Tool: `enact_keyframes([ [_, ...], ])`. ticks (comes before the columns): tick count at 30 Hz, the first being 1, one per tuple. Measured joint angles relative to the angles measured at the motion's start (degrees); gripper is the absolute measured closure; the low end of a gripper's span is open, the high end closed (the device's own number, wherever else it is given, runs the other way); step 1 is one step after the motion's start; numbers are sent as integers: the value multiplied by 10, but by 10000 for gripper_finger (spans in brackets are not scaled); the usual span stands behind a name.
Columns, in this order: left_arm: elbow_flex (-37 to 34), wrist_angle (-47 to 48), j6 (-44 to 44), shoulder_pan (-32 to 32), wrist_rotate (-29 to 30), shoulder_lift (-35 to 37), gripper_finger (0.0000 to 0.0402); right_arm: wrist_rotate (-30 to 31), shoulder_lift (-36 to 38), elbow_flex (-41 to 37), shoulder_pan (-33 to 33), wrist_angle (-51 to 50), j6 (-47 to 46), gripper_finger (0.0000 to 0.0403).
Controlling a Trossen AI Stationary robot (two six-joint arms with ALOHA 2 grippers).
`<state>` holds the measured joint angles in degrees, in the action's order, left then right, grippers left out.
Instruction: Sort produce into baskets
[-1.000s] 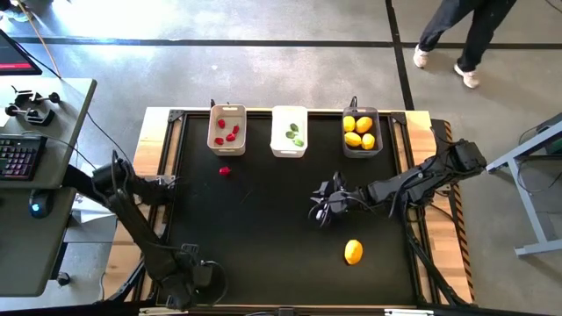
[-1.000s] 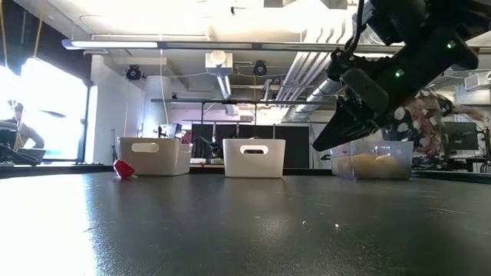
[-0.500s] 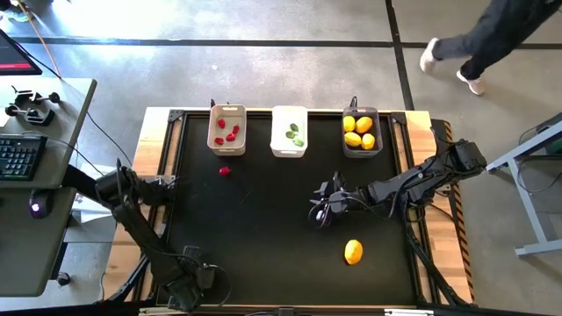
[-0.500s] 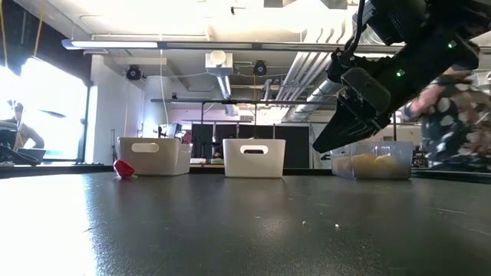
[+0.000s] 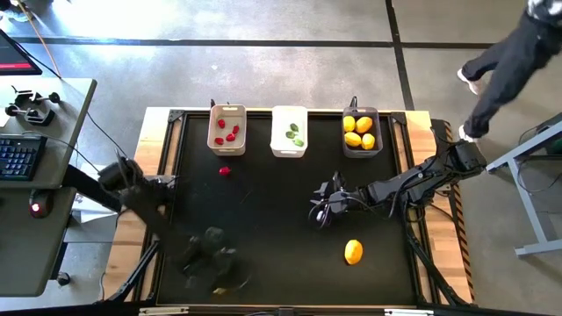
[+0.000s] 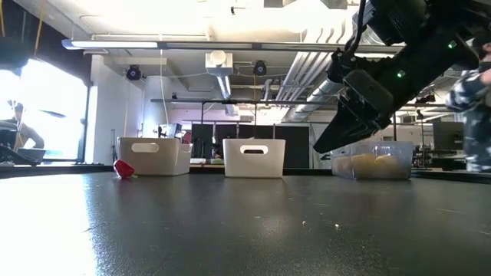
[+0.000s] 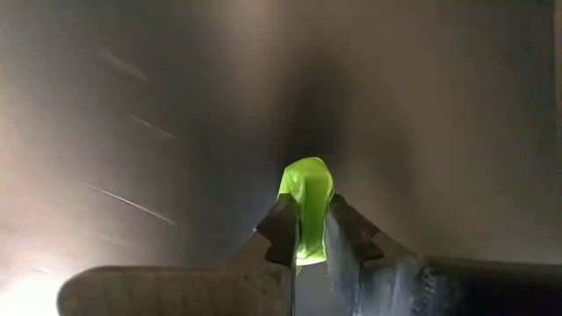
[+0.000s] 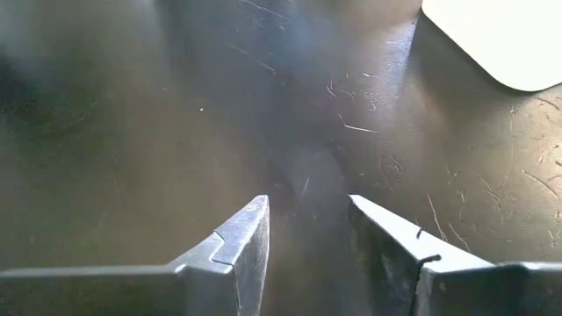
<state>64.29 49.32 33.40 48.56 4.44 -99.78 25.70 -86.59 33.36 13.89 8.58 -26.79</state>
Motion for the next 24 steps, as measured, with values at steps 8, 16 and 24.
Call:
enact_keyframes([
  [8,0,-41,-203,-213,189,4,390,2,0,0,-7,-6,41,258],
  [16,0,-271,-420,-421,158,48,391,-7,0,0,-46,-25,63,258],
  [24,0,-426,-491,-608,92,56,391,-21,0,0,-84,-32,98,258],
])
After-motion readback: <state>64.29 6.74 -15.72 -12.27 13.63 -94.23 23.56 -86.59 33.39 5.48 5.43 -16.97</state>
